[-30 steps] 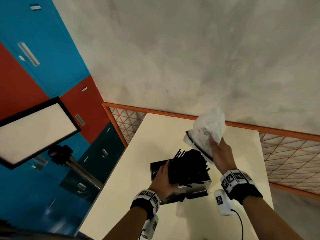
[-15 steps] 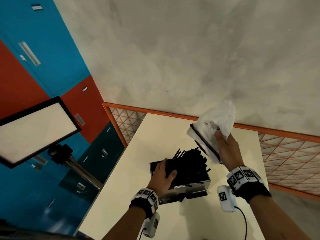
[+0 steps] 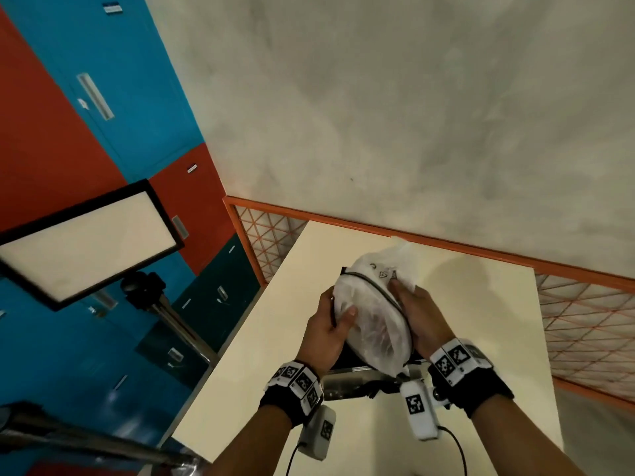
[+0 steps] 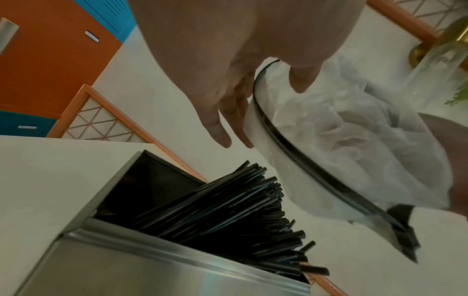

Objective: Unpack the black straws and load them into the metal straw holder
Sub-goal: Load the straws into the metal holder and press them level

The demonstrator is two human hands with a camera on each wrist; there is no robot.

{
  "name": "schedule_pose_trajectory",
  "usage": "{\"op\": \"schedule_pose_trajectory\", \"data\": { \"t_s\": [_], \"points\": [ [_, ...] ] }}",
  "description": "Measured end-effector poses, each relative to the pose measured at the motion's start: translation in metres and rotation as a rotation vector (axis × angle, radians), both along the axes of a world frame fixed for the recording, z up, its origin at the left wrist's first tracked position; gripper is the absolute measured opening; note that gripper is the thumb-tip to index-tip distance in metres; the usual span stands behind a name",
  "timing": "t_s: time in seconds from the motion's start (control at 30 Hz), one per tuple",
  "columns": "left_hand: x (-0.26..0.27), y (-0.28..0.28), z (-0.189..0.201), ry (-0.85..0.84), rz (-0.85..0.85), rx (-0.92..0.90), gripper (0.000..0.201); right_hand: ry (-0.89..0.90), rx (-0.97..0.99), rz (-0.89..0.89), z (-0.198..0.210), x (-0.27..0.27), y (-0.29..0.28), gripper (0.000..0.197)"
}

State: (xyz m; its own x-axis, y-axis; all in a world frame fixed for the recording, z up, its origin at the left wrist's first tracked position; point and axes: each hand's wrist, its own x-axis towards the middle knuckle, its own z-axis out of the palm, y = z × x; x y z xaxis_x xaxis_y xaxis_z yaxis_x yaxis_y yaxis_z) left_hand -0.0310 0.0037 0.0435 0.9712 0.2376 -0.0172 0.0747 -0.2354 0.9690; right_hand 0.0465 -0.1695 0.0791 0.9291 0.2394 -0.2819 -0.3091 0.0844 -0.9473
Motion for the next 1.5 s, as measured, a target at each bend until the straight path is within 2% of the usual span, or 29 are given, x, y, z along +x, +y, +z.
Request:
{"op": "schedule_pose_trajectory", "data": {
  "t_s": [0.1, 0.27, 0.37, 0.43, 0.47, 0.53, 0.6, 0.63, 0.7, 0.73, 0.8, 0.9, 1.0, 1.07, 1.17, 1.23, 1.4, 1.5],
  "points": [
    [-0.012, 0.016, -0.007, 0.011, 0.07, 0.065, 0.024, 0.041, -0.03, 0.085, 0.002, -0.019, 0.021, 0.03],
    [-0.033, 0.043, -0.013, 0.074, 0.222, 0.132, 0.019, 0.061, -0.16, 0.173, -0.019, -0.044, 0.058, 0.032],
    [-0.047, 0.066, -0.017, 0.102, 0.282, 0.15, 0.021, 0.042, -0.244, 0.26, -0.034, -0.06, 0.087, 0.035],
    [-0.061, 0.085, -0.023, 0.133, 0.338, 0.139, 0.034, 0.053, -0.318, 0.315, -0.041, -0.072, 0.106, 0.037],
    [-0.067, 0.094, -0.027, 0.152, 0.359, 0.183, 0.034, 0.087, -0.328, 0.338, -0.044, -0.076, 0.115, 0.035],
    [-0.081, 0.112, -0.04, 0.203, 0.386, 0.236, 0.026, 0.15, -0.276, 0.386, -0.051, -0.088, 0.134, 0.028],
    [-0.096, 0.126, -0.05, 0.263, 0.407, 0.184, 0.02, 0.183, -0.157, 0.394, -0.057, -0.102, 0.153, 0.025],
    [-0.102, 0.133, -0.058, 0.294, 0.428, 0.171, 0.021, 0.201, -0.067, 0.387, -0.059, -0.108, 0.16, 0.023],
    [-0.115, 0.146, -0.069, 0.36, 0.47, 0.192, 0.036, 0.289, 0.062, 0.395, -0.065, -0.12, 0.174, 0.023],
    [-0.123, 0.152, -0.073, 0.402, 0.482, 0.198, 0.041, 0.346, 0.093, 0.412, -0.07, -0.126, 0.18, 0.025],
    [-0.132, 0.161, -0.084, 0.485, 0.488, 0.201, 0.039, 0.424, 0.103, 0.441, -0.084, -0.133, 0.188, 0.025],
    [-0.147, 0.166, -0.093, 0.599, 0.467, 0.19, 0.035, 0.385, -0.087, 0.422, -0.114, -0.145, 0.202, 0.01],
    [-0.159, 0.164, -0.097, 0.58, 0.447, 0.124, 0.042, 0.331, -0.363, 0.443, -0.146, -0.149, 0.209, 0.027],
    [-0.166, 0.163, -0.102, 0.501, 0.408, 0.106, 0.057, 0.272, -0.495, 0.483, -0.168, -0.147, 0.21, 0.032],
    [-0.177, 0.161, -0.106, 0.386, 0.329, 0.162, 0.081, 0.176, -0.701, 0.529, -0.183, -0.147, 0.209, 0.039],
    [-0.184, 0.163, -0.117, 0.378, 0.286, 0.232, 0.084, 0.152, -0.808, 0.508, -0.19, -0.147, 0.207, 0.044],
    [-0.201, 0.185, -0.149, 0.515, 0.187, 0.46, 0.065, 0.121, -0.967, 0.516, -0.201, -0.139, 0.192, 0.043],
    [-0.205, 0.195, -0.155, 0.67, 0.186, 0.53, 0.072, 0.064, -1.137, 0.579, -0.204, -0.136, 0.172, 0.047]
  ]
}}
